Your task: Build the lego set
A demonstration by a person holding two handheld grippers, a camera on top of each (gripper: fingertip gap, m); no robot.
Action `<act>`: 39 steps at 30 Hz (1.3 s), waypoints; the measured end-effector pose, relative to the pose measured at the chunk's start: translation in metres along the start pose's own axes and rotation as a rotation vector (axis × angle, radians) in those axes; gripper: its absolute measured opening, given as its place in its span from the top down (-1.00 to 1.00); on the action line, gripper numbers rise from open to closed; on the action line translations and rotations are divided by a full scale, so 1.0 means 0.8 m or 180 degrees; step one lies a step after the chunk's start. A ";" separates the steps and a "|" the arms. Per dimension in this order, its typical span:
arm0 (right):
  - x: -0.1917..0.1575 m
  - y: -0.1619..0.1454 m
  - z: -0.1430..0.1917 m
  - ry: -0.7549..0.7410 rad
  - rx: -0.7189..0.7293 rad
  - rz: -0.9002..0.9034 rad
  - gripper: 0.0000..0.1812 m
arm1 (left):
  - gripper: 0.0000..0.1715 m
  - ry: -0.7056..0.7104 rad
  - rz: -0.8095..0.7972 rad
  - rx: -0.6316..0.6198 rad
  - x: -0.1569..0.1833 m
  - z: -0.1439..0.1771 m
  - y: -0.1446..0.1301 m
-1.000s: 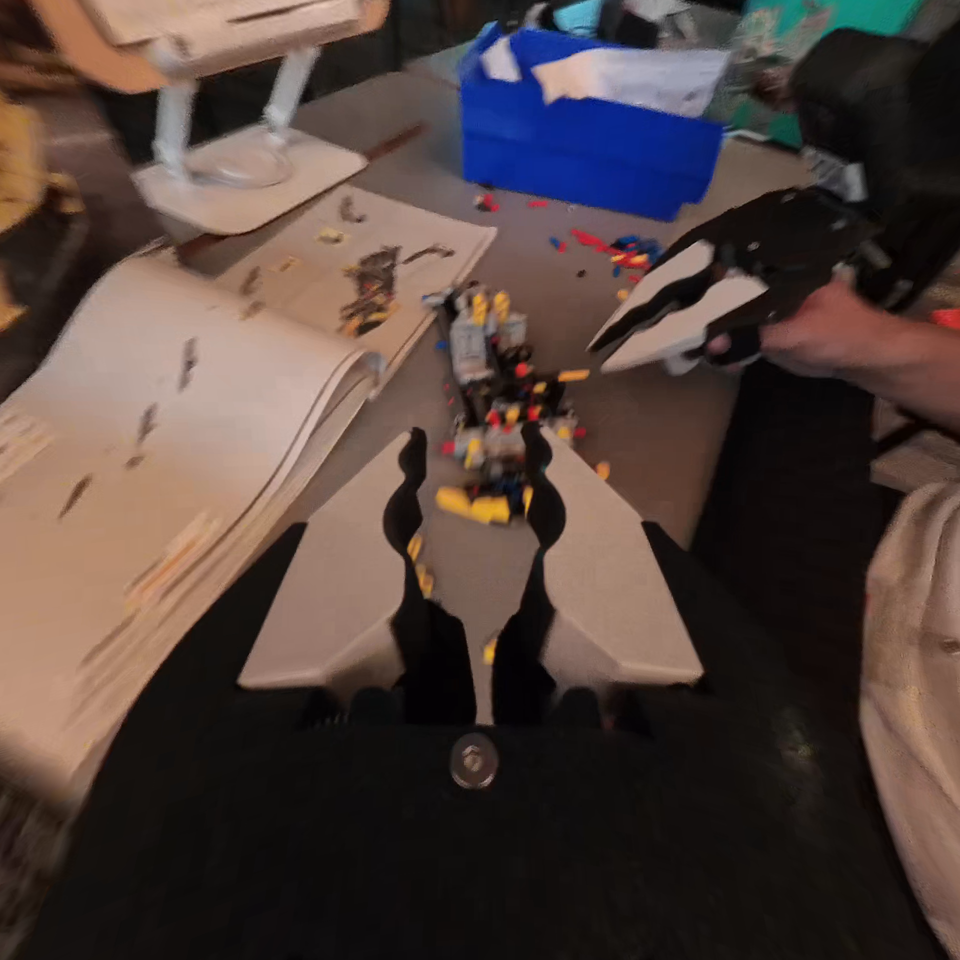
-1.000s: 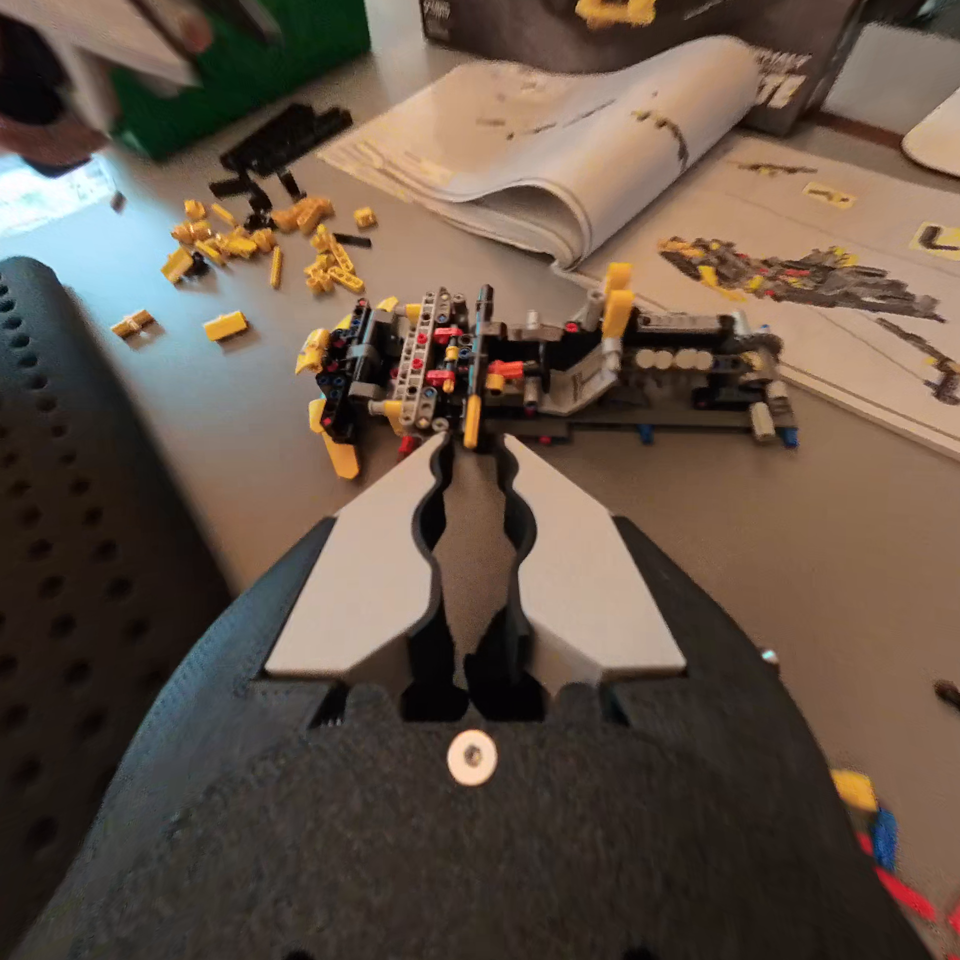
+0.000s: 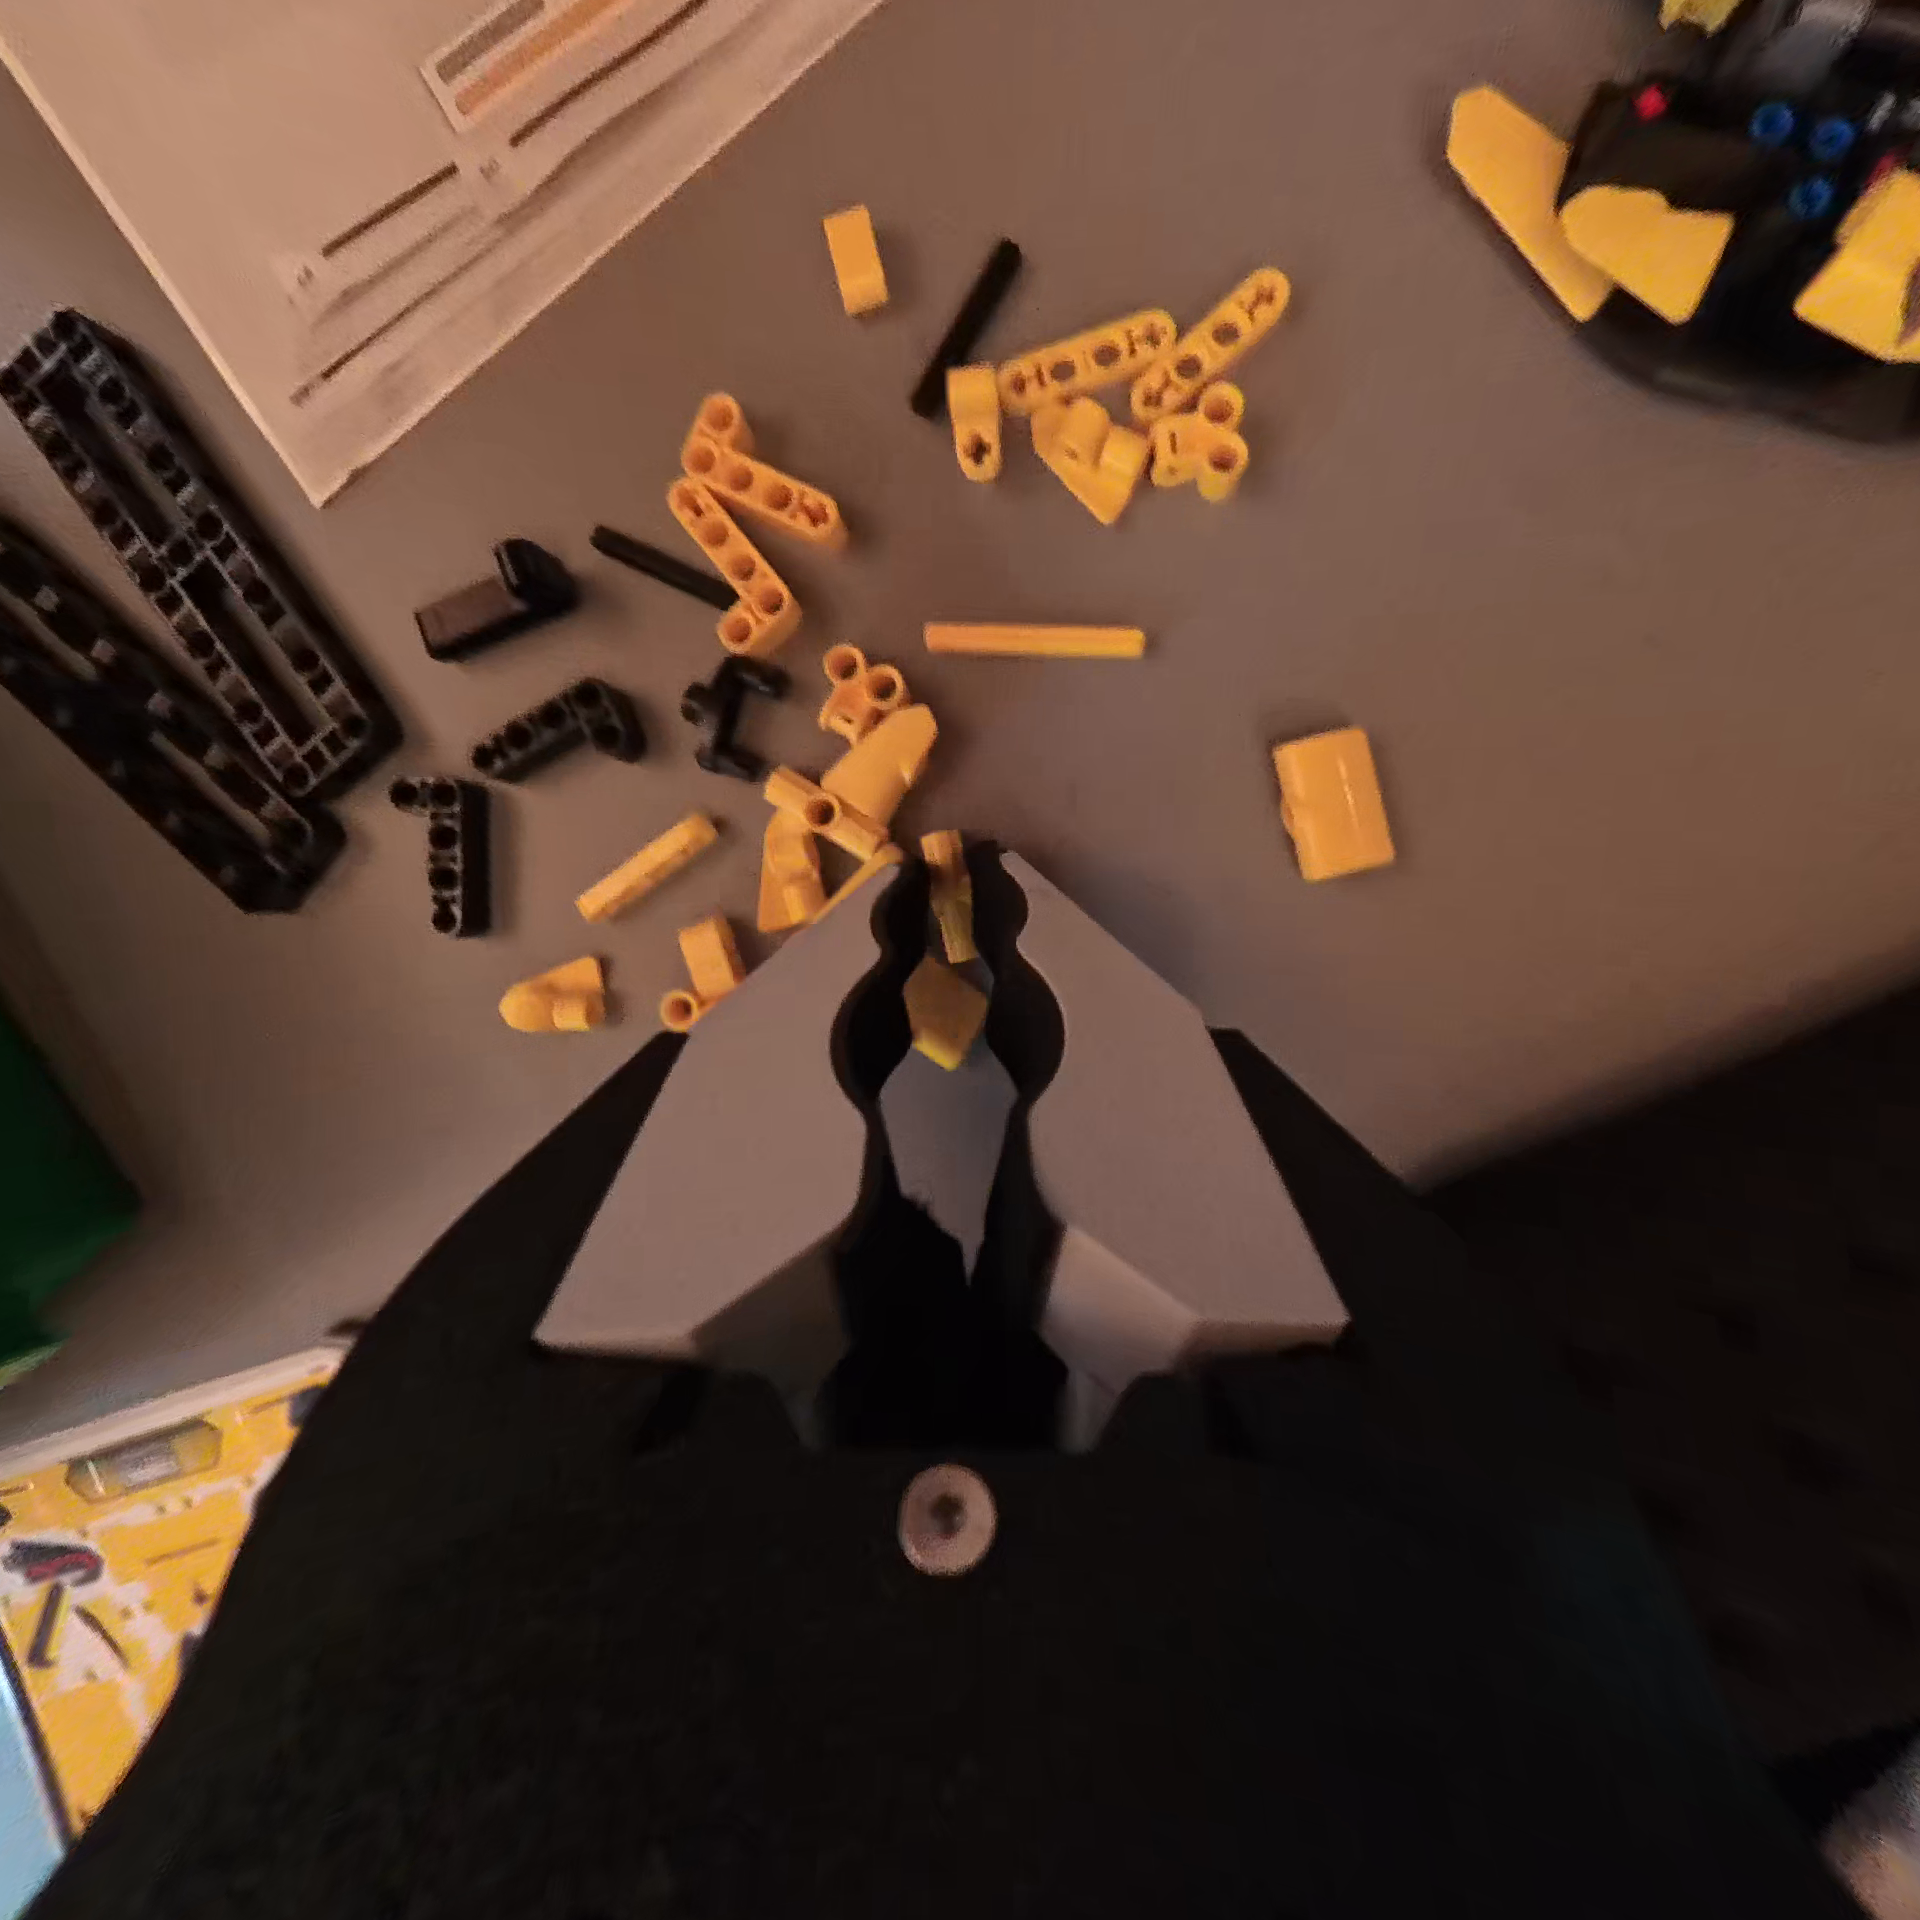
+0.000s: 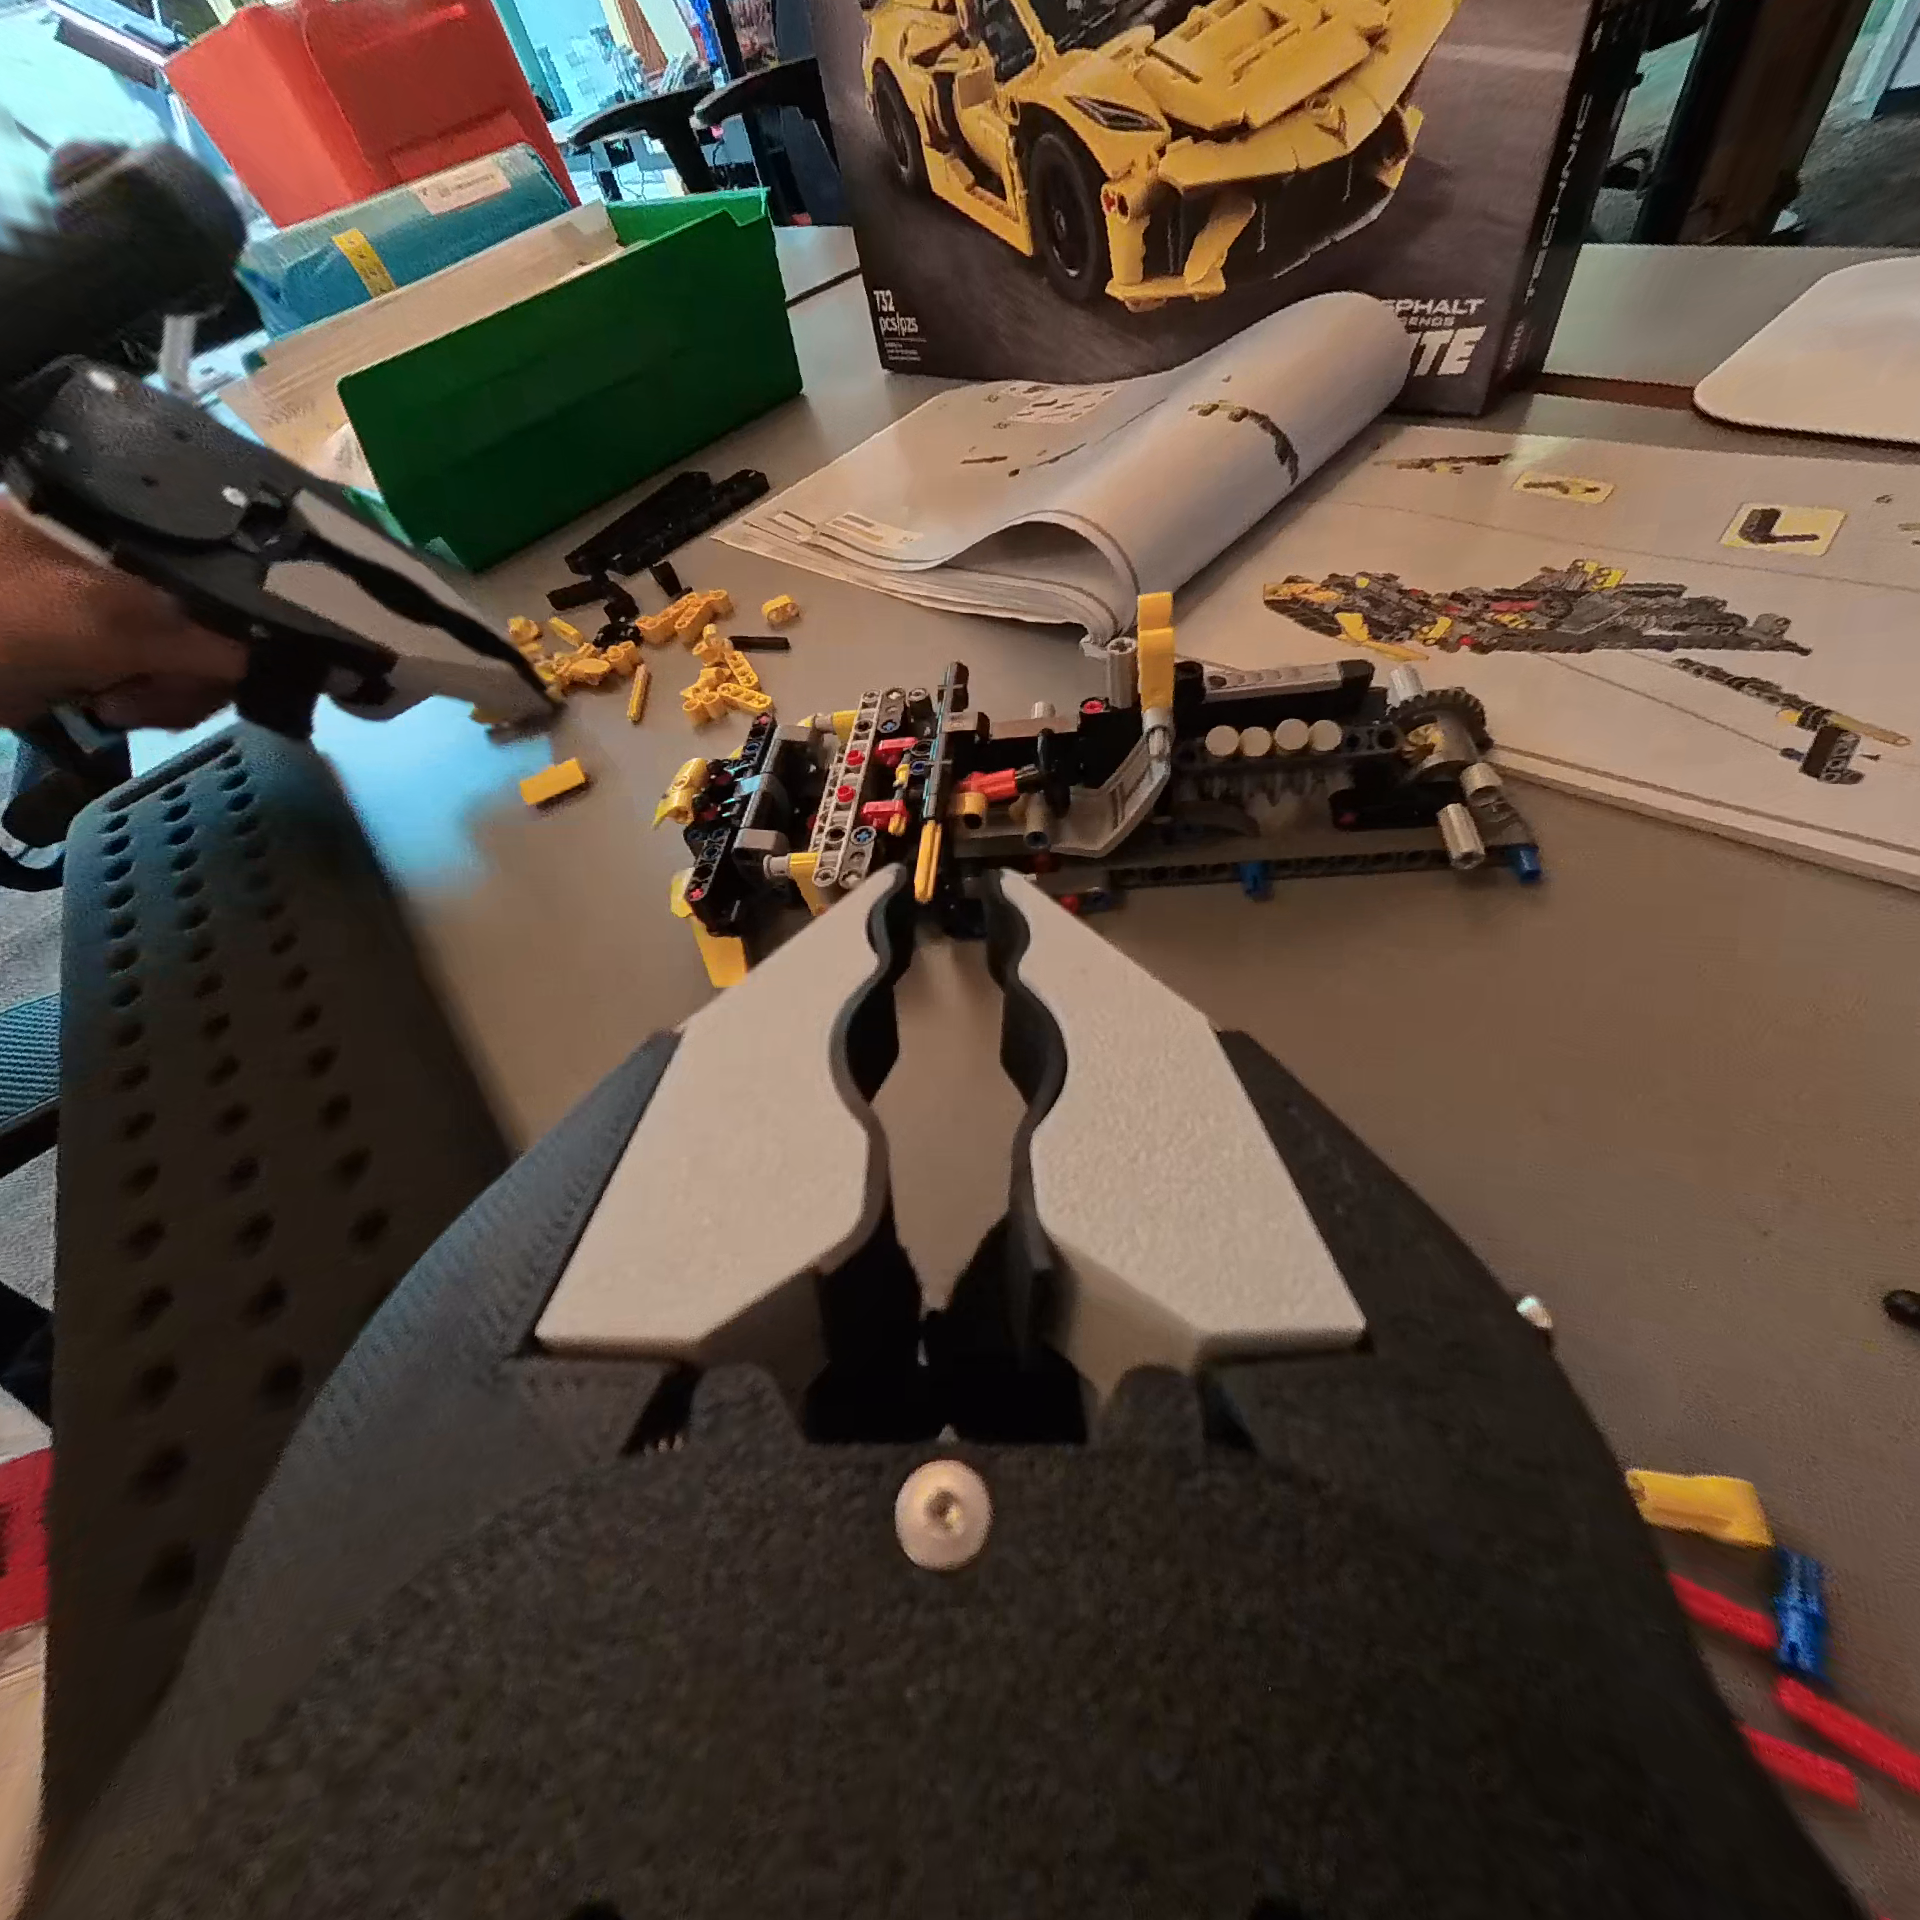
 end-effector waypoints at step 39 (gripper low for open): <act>0.065 0.014 0.064 -0.0577 0.0619 0.0011 0.65 | 0.80 -0.0696 0.0101 0.2567 0.065 -0.002 0.230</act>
Point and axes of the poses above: each gripper's, where its closed fingertips meet, z back along the fingers, y out of its top, x = y × z across the jaws, the point moved 5 cm from there along z, back along the fingers, and after that the axes turned 6 degrees about y, right-handed, at the moved point
